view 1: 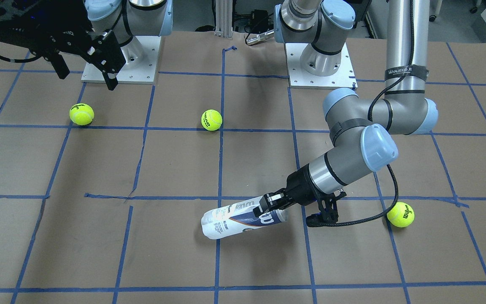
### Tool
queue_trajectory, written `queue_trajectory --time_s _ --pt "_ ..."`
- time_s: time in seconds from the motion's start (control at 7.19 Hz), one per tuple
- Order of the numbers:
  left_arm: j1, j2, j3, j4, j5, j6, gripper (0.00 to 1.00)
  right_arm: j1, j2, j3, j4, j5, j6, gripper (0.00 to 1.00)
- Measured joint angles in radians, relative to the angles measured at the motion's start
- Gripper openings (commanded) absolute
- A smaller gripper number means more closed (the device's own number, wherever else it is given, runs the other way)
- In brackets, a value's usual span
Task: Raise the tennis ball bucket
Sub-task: 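Lift the can with the left gripper and swing it upright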
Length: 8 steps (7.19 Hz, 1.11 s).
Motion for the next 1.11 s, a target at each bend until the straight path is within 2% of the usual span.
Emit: queue_trajectory --time_s 0.28,0.7,0.83,1.11 --pt "-0.054 0.006 0.112 -0.088 0.170 0.116 0.00 0.000 0.000 0.012 -0.001 0.003 -0.050 1.00" --pt "-0.148 -0.005 0.194 -0.323 0.495 0.601 0.00 0.000 -0.001 0.016 -0.001 0.001 -0.055 1.00" --pt "-0.169 -0.011 0.206 -0.370 0.566 0.755 0.00 0.000 -0.001 0.016 -0.002 0.000 -0.054 1.00" --pt "-0.196 -0.030 0.210 -0.392 0.616 0.897 0.00 0.000 -0.001 0.016 -0.002 0.000 -0.053 1.00"
